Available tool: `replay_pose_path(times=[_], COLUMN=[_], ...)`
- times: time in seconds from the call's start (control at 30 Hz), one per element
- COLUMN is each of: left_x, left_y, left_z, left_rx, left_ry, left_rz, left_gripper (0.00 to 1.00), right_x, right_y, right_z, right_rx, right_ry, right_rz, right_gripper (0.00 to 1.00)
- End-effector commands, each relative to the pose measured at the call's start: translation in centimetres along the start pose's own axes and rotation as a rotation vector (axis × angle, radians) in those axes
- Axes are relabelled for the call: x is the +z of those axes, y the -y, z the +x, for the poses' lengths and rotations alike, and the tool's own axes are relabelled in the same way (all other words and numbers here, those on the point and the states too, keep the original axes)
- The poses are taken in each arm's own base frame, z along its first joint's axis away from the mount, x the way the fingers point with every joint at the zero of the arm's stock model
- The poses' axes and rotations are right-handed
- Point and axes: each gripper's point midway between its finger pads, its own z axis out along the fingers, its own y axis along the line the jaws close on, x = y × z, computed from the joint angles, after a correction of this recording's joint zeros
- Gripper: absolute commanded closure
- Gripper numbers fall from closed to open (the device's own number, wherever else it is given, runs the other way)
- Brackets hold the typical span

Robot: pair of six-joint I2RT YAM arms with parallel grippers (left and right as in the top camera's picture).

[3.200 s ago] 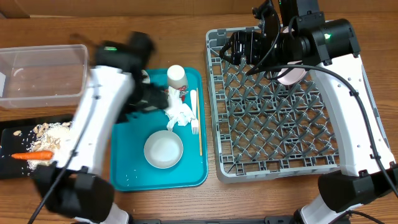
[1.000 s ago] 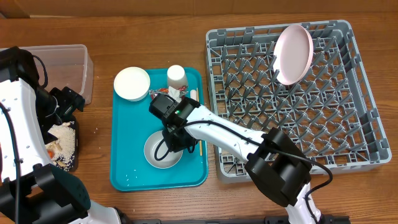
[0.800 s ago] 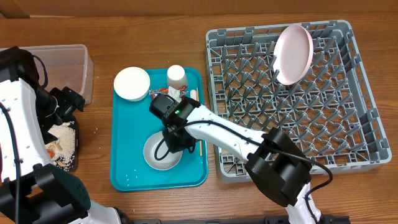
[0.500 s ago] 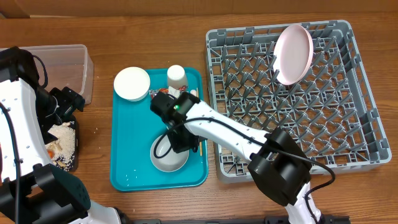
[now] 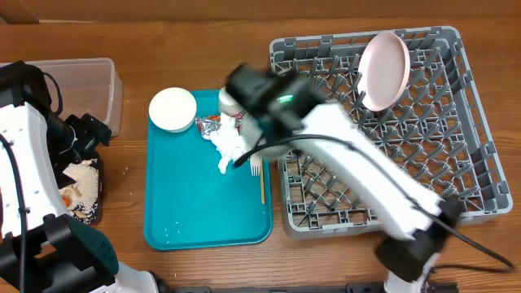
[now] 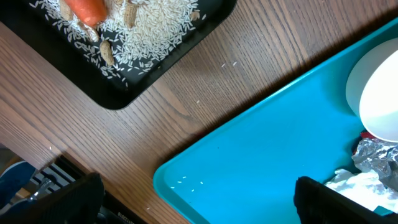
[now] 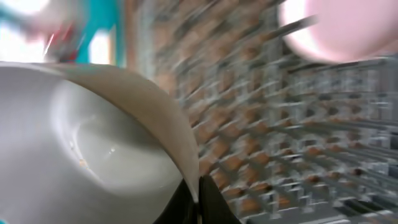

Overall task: Sort waste into correct bins and load items into the dishwasher rack
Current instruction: 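Lift the bowl and carry it right over the dish rack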

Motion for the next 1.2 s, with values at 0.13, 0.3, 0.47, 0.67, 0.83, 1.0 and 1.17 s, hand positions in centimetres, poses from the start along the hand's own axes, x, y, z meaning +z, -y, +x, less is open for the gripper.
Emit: replay_pose_path(times=[0.13,0.3,0.47,0.67,0.83,1.0,1.17], left_x=[-0.3,-0.3,-0.3,-0.3,-0.3,-0.3,-0.3], left_y=[-0.3,-0.3,-0.3,-0.3,-0.2,-0.3,-0.3], left_z=[0.0,0.0,0.0,0.0,0.0,0.0,0.0], left_rx=[0.002,0.002,0.002,0.002,0.002,0.002,0.002], left_ry=[0.016,0.016,0.016,0.016,0.016,0.016,0.016], left_rz=[-0.006,-0.006,-0.006,-0.006,-0.006,-0.006,-0.006], left_gripper=[0.0,0.0,0.0,0.0,0.0,0.0,0.0], right_x=[-3.0,-0.9,1.9,5.3,6.8,8.9,10.4], right_y=[14.1,23.0,29.1,31.3,31.8,31.4,31.2], right_z=[-3.8,-3.0,0.0,3.4,4.9,5.7,6.1], right_rx=[0.373,0.599,0.841,0.933,0.962,0.925,0.892], right_ry=[0.15,0.13,0.096,0.06,0.1,0.072,0.052], right_rz=[0.118,0.346,0.587,0.767,0.881,0.909,0.934], right_gripper=[0.96,0.96,0.96,0.96,0.96,0.96,0.96])
